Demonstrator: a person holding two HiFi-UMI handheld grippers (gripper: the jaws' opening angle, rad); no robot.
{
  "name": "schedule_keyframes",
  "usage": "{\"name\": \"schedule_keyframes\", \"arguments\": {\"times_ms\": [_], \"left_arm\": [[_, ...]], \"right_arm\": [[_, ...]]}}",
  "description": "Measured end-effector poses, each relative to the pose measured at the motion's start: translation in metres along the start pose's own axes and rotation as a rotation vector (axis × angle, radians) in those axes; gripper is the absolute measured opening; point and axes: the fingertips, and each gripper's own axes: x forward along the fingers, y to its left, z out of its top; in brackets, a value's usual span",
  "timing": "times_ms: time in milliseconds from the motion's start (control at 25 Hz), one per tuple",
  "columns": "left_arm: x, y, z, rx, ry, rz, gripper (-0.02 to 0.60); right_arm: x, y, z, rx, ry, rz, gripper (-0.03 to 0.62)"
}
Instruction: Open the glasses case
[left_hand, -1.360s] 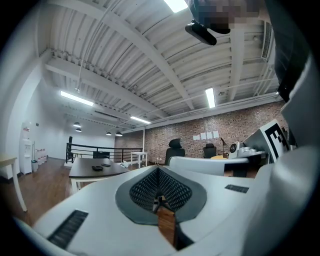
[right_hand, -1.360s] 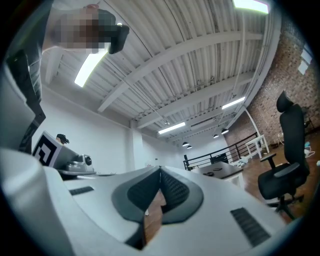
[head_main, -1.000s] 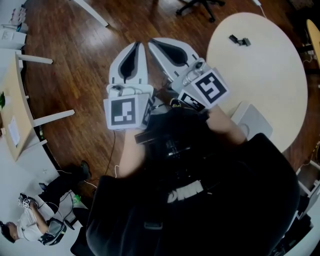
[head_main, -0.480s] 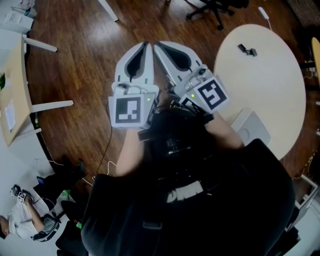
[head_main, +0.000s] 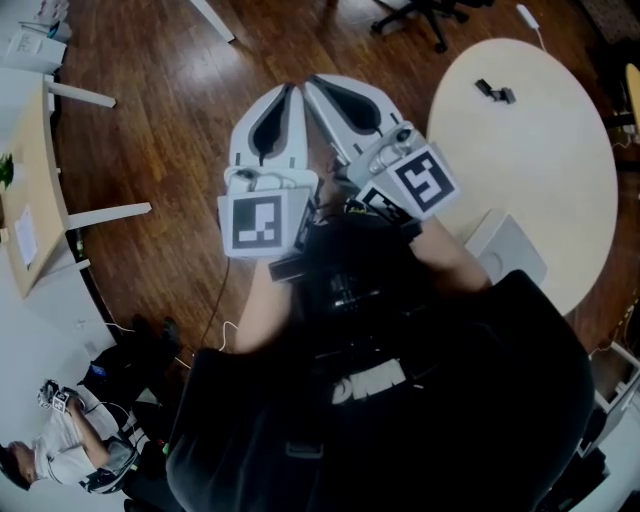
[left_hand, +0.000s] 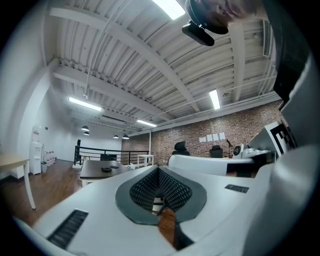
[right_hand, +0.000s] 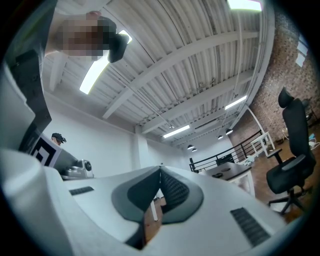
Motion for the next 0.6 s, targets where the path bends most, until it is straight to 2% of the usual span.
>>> {"name": "schedule_keyframes", "arguments": {"times_ms": [360,600], "left_arm": [[-0.0002,0.0022,0.0035,0.009,-0.014,0.012,0.000],[0.0002,0.0005,0.0028,0.016,0.006,0.010,0.000]], "right_arm": [[0.0017,0.0039,0.0057,0.011,-0.021,0.019,0.003],[0.0032,0.0058,0.0097,0.018,-0.031,0.029,0.003]]}}
